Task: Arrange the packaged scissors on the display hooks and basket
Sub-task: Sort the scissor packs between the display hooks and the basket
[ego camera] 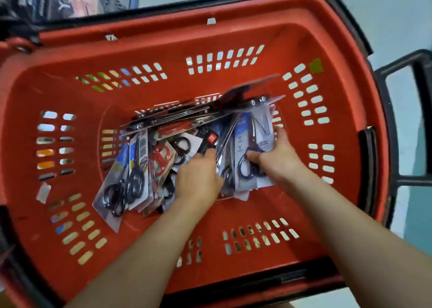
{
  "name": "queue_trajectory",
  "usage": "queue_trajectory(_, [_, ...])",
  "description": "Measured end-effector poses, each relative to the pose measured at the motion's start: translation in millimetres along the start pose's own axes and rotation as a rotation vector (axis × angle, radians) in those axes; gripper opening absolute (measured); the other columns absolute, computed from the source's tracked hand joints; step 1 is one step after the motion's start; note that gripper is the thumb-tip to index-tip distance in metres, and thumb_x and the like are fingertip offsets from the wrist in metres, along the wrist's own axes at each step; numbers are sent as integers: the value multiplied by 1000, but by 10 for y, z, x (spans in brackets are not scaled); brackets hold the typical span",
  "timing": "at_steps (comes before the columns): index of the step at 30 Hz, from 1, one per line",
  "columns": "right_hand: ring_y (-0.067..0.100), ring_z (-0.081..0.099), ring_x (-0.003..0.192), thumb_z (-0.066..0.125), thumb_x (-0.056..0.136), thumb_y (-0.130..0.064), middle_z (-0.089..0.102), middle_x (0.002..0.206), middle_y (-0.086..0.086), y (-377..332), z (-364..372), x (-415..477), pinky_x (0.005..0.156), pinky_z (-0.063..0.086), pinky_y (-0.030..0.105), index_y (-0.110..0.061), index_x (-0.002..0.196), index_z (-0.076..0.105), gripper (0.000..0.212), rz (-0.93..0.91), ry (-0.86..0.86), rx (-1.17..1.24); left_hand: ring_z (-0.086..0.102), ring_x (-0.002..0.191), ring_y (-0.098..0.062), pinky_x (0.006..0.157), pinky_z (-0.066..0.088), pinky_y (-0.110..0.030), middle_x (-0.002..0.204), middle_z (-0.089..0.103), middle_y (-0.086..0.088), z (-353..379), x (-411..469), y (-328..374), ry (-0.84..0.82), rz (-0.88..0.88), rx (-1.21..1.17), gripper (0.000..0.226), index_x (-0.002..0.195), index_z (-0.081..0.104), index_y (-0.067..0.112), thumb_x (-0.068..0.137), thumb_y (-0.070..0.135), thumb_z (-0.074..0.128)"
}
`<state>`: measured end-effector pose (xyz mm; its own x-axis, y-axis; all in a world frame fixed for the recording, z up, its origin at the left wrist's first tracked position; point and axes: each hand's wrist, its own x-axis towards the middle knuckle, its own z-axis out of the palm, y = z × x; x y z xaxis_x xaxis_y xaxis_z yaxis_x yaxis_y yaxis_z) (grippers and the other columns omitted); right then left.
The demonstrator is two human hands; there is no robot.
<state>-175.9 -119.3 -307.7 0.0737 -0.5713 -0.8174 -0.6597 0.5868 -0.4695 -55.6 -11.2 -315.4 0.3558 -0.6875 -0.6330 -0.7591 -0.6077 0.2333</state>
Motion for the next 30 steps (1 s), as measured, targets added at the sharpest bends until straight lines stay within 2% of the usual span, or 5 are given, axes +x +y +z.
queue_trajectory(4, [15, 68, 97, 75, 84, -8, 60, 130, -5, -211, -191, -197, 81, 58, 32, -36, 151, 24, 89, -132, -58, -105, 64, 81, -26, 68, 50, -33, 95, 69, -5, -579, -358, -127, 84, -124, -283, 44, 125, 58, 26, 82, 22, 60])
queue_trajectory(11, [26, 73, 94, 69, 86, 1, 74, 110, 4, -435, -458, -819, 88, 59, 41, -26, 110, 73, 37, -87, -176, 87, 64, 67, 10, 47, 49, -12, 75, 68, 26, -1186, -993, -352, 252, -185, -739, 39, 95, 61, 48, 86, 10, 64])
queue_trajectory(17, [20, 74, 94, 65, 88, 3, 77, 105, 2, -548, -492, -1256, 81, 61, 31, -25, 107, 76, 36, -69, -278, 262, 57, 81, 19, 72, 39, 6, 95, 61, 24, -1309, -1327, -163, 579, 45, -617, 41, 111, 68, 34, 78, 10, 68])
queue_trajectory(24, [30, 74, 88, 58, 85, -44, 76, 99, 18, -658, -225, -1580, 76, 61, 40, -7, 97, 78, 44, 83, -354, 635, 69, 101, -28, 81, 58, -39, 125, 65, -10, -1012, -1403, 191, 350, 287, -291, 50, 122, 69, 20, 73, 11, 59])
queue_trajectory(30, [27, 75, 82, 72, 84, -11, 77, 94, 16, -486, -140, -1527, 69, 57, 32, -4, 98, 74, 16, 74, -173, 505, 51, 128, -11, 101, 48, -44, 142, 54, 11, -1051, -1572, 214, 139, 451, -331, 66, 139, 49, 37, 73, 30, 51])
